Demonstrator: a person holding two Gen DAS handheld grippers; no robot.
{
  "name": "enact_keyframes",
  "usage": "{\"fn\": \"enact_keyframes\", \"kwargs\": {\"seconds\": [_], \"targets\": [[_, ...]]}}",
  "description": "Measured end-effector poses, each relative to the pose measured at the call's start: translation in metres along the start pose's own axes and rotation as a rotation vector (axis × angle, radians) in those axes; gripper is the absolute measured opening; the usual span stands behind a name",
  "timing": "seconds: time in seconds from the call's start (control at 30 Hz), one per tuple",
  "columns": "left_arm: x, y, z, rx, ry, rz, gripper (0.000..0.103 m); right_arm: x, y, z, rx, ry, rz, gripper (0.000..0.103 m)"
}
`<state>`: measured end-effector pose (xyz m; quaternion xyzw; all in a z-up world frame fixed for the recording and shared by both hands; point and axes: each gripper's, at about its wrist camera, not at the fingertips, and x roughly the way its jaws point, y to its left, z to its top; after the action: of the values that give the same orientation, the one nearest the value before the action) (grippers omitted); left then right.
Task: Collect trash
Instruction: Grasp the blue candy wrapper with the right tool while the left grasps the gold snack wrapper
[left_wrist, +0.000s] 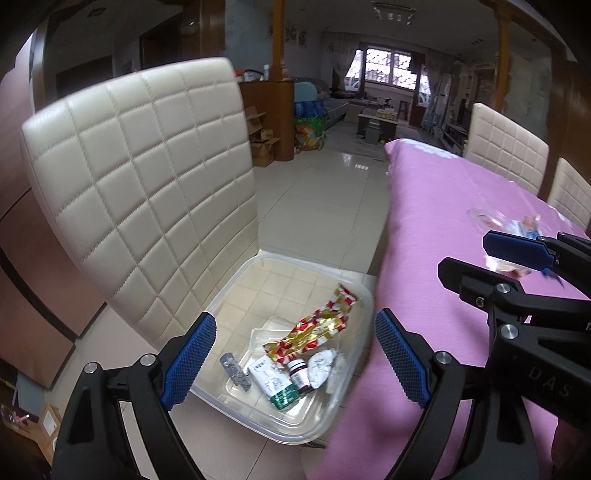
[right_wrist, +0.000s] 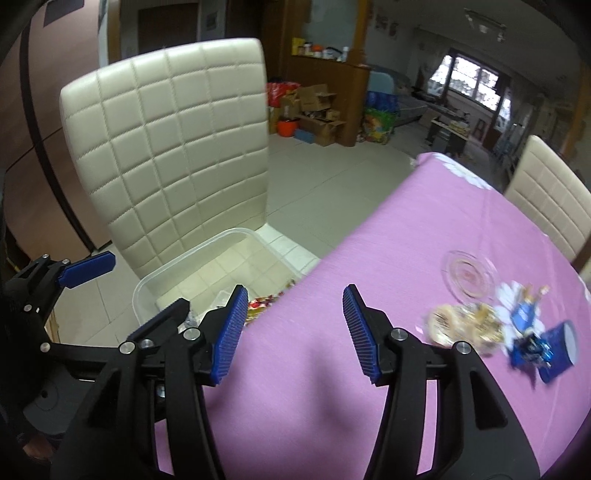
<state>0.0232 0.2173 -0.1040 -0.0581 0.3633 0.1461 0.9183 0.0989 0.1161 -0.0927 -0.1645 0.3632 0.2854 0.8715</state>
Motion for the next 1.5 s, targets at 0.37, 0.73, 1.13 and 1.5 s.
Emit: {"fn": "enact_keyframes", "kwargs": {"seconds": [0.37, 0.73, 1.13, 1.5], "targets": [[-0.031, -0.074, 0.007, 0.112, -0.045, -0.069, 0.086, -0.065, -0.072, -0.041, 0.134, -0.083, -0.124, 0.061], [-0.017, -0.161, 0.016, 0.233, 0.001, -0.14, 0.086, -0.083, -0.177, -0.091, 0.339, -0.048, -0.253, 0.068], [0.015, -0.211, 0.043, 0.302, 0.017, -0.188, 0.086, -0.054, -0.224, -0.086, 0.335, -0.001, -0.294, 0.075], [0.067, -0.232, 0.057, 0.364, 0.08, -0.182, 0.086, -0.002, -0.243, -0.066, 0.313, 0.057, -0.264, 0.075]]}}
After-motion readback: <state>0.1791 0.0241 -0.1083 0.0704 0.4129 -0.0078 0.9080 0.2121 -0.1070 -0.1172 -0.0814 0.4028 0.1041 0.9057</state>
